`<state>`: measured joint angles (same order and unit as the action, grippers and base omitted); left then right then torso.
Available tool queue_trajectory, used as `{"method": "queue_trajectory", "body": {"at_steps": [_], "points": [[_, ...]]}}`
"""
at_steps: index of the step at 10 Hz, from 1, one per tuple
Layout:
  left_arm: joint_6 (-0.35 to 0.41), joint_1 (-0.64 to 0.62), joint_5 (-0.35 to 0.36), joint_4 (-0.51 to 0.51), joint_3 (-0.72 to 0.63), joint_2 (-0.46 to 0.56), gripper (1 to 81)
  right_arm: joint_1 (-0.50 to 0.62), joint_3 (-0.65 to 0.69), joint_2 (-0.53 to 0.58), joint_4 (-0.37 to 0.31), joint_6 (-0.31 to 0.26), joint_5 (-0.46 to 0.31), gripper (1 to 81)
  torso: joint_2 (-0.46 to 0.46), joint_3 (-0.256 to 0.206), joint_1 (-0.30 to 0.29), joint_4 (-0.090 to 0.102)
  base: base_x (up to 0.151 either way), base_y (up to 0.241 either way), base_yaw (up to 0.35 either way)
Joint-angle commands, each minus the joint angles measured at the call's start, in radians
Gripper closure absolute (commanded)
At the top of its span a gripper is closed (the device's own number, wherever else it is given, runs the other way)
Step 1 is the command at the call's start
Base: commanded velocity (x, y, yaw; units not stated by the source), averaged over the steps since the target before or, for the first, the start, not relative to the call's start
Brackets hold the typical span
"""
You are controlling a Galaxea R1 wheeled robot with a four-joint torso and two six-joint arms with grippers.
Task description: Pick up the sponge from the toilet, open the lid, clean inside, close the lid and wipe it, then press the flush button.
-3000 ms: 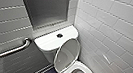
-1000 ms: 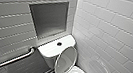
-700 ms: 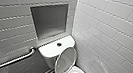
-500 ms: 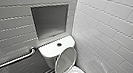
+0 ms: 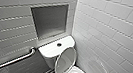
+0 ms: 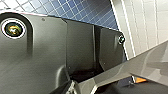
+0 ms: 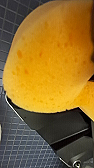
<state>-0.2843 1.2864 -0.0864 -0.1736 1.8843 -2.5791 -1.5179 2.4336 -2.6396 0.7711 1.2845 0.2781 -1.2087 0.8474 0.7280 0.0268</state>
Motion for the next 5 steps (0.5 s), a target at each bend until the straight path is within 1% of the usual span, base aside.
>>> {"method": "queue_trajectory", "body": {"at_steps": [1, 3, 4, 5], "points": [[0.005, -0.097, -0.056, 0.109, -0.094, 0.083, 1.0, -0.078, 0.216, -0.156, 0.025, 0.012, -0.048, 81.1, 0.0, 0.0, 0.0, 0.0, 0.0, 0.0, 0.0], [0.005, -0.178, -0.056, 0.183, -0.152, 0.137, 1.0, -0.071, 0.291, -0.216, 0.027, -0.024, -0.137, 81.1, 0.0, 0.0, 0.0, 0.0, 0.0, 0.0, 0.0], [0.005, -0.225, -0.061, 0.226, -0.18, 0.166, 1.0, -0.072, 0.3, -0.23, 0.005, -0.094, -0.145, 81.1, 0.0, 0.0, 0.0, 0.0, 0.0, 0.0, 0.0], [0.004, -0.279, -0.067, 0.265, -0.221, 0.199, 1.0, -0.074, 0.303, -0.236, -0.123, -0.207, -0.146, 81.1, 0.0, 0.0, 0.0, 0.0, 0.0, 0.0, 0.0]]}}
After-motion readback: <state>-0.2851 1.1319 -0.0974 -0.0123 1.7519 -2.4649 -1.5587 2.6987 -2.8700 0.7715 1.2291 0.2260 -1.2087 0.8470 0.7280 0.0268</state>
